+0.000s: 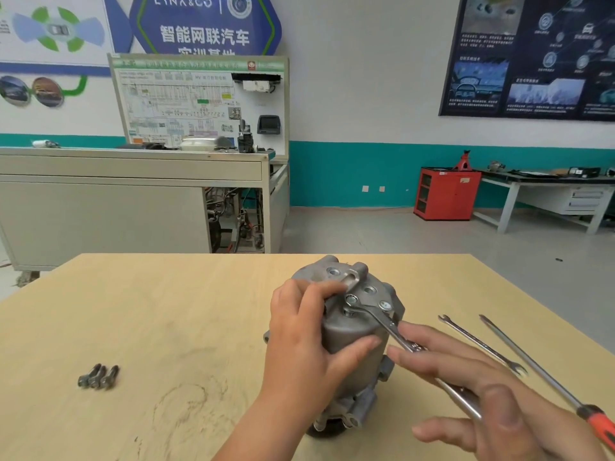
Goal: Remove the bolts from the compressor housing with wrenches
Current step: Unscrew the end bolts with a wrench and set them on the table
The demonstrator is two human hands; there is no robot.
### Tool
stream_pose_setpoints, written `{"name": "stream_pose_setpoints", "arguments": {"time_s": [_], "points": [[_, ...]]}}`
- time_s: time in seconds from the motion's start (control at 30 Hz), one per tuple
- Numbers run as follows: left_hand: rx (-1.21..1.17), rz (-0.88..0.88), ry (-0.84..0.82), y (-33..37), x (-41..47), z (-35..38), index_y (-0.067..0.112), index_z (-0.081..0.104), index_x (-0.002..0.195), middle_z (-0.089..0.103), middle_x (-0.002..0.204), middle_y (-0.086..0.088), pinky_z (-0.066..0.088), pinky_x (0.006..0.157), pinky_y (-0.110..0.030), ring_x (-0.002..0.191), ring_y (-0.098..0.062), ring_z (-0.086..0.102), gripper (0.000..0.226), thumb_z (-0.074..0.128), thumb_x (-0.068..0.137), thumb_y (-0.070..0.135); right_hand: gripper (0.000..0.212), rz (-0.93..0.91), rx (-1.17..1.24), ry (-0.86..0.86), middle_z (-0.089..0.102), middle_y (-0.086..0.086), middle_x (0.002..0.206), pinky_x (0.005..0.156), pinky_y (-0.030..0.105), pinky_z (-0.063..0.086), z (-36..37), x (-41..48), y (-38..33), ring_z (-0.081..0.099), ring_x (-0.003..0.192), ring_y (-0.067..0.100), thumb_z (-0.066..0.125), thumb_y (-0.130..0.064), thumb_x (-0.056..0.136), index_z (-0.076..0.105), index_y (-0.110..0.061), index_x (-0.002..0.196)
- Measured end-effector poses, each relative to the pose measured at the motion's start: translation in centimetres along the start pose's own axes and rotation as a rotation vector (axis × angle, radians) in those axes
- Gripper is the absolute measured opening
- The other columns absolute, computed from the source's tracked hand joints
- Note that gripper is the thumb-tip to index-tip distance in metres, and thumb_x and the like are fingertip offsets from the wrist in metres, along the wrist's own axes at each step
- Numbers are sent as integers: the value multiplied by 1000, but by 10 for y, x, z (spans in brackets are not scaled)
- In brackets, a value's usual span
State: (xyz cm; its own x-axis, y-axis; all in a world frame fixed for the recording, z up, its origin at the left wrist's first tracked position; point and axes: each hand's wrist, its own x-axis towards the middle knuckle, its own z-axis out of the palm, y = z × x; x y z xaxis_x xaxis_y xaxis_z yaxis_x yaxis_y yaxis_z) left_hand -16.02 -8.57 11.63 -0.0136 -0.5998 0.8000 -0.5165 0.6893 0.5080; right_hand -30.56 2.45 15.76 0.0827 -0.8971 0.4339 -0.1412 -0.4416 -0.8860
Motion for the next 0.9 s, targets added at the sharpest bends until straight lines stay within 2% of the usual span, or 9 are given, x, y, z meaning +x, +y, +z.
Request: {"name": "stream_pose_setpoints", "arguments": {"time_s": [0.13, 0.23, 0.3, 0.37, 0.5, 0.63, 0.73, 0.83, 0.9], "points": [[-6, 25, 4, -3, -1, 1, 41, 54, 112, 42, 104, 14, 29, 92, -8, 102, -7, 40, 50, 65, 67, 59, 69, 23, 210, -26, 71, -5, 105, 49, 27, 55, -9, 9, 0, 70, 90, 18, 64, -85, 45, 77, -23, 75], [-62, 7, 2, -3, -2, 1, 42, 61, 103, 41, 104, 15, 28, 94, -7, 107, -3, 38, 41, 66, 67, 59, 43, 7, 454, 180, 73, 6, 84, 45, 15, 49, -23, 40, 14, 70, 61, 18, 71, -58, 62, 74, -17, 75], [-69, -8, -10, -2, -3, 2, 43, 61, 103, 40, 105, 14, 27, 95, -8, 111, -4, 37, 41, 64, 66, 60, 21, 64, 440, 363, 69, 6, 75, 41, 13, 45, -30, 79, 31, 58, 45, 7, 62, -35, 79, 65, -14, 85], [-56, -12, -18, -1, -3, 2, 42, 54, 111, 38, 107, 14, 28, 96, -14, 112, -7, 37, 47, 62, 68, 60, 14, 164, 264, 403, 63, 3, 70, 37, 13, 37, -30, 125, 40, 46, 39, 1, 57, -24, 90, 56, -13, 98], [-4, 33, 1, -1, -3, 3, 40, 52, 113, 33, 110, 14, 30, 92, -23, 111, -10, 36, 46, 59, 71, 57, 32, 254, -245, 163, 62, -2, 65, 42, 17, 34, -11, 191, 40, 50, 43, 4, 54, -36, 92, 57, -11, 112], [49, 82, 27, -2, -2, 5, 38, 52, 115, 36, 103, 3, 32, 91, -27, 104, -13, 38, 43, 58, 74, 52, 20, 234, -512, -56, 60, -2, 56, 34, 10, 35, 23, 215, 22, 57, 39, 5, 54, -27, 92, 53, -8, 83], [35, 108, 48, -1, -2, 5, 43, 47, 122, 40, 103, 1, 35, 91, -27, 102, -15, 38, 50, 60, 74, 51, 22, 69, -799, -62, 54, 1, 63, 51, 26, 43, 47, 219, 13, 57, 55, 19, 52, -29, 90, 49, -13, 76], [-108, 20, 71, -4, -6, 6, 43, 37, 117, 43, 115, 9, 39, 93, -25, 106, -12, 46, 59, 67, 67, 52, 18, -67, -729, -135, 57, 2, 76, 61, 35, 50, 59, 211, 6, 58, 68, 23, 52, -27, 90, 57, -12, 100], [-170, -57, 88, -6, -9, 6, 38, 35, 113, 44, 119, 10, 39, 94, -19, 111, -6, 48, 64, 70, 61, 54, 17, -142, -584, -244, 54, -3, 65, 53, 28, 49, 65, 203, 0, 53, 58, 14, 54, -23, 91, 59, -13, 103]]}}
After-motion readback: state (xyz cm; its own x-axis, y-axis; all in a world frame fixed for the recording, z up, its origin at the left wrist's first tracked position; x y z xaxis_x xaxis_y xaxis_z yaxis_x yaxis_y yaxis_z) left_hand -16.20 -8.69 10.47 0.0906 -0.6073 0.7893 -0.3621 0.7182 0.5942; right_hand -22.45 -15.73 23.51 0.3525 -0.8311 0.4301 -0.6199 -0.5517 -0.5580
